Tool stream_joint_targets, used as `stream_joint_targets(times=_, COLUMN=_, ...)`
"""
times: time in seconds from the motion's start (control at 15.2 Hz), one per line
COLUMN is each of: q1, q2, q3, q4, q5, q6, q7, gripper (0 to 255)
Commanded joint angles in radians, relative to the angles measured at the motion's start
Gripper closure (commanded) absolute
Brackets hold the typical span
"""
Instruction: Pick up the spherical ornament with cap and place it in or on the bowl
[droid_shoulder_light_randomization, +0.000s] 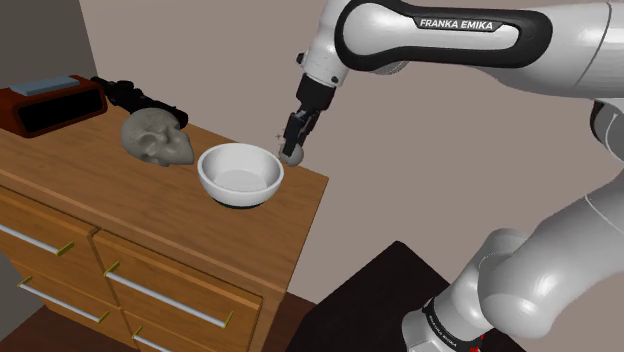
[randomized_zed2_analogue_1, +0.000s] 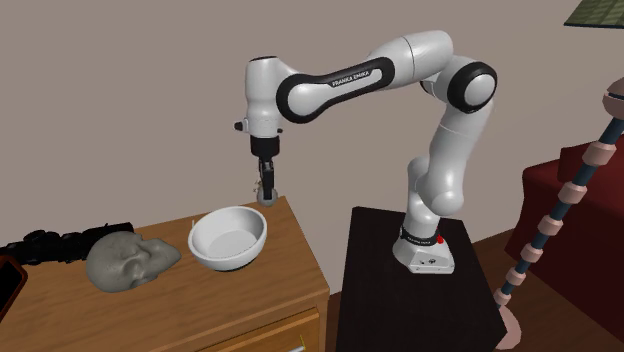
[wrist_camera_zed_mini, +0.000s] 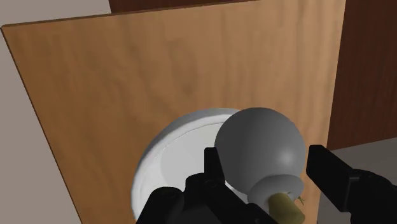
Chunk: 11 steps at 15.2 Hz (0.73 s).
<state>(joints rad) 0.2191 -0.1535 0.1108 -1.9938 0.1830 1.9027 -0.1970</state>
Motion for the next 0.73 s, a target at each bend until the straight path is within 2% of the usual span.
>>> stream_joint_targets(times=0.0, q1=0.003, q2=0.080, q3=0.007, q4=0.092, q5=-0.010, q6=-0.010, q7=0.016, gripper=255)
stream_joint_targets(times=0.33, q1=0.015, q2=0.290, q3=0.020, q4=0.346, q5=-0.041, q6=-0.051, q7=0.054, gripper=255)
stream_joint_targets(times=0.4, q1=0.022, q2=0.372, q3=0.023, q4=0.456, q5=-0.054, q6=-0.077, q7=0.068, gripper=255)
stream_joint_targets(times=0.66, q1=0.023, q2=0.372, q3=0.022, q4=0.402, q5=-0.052, q6=-0.024, q7=0.061, gripper=255)
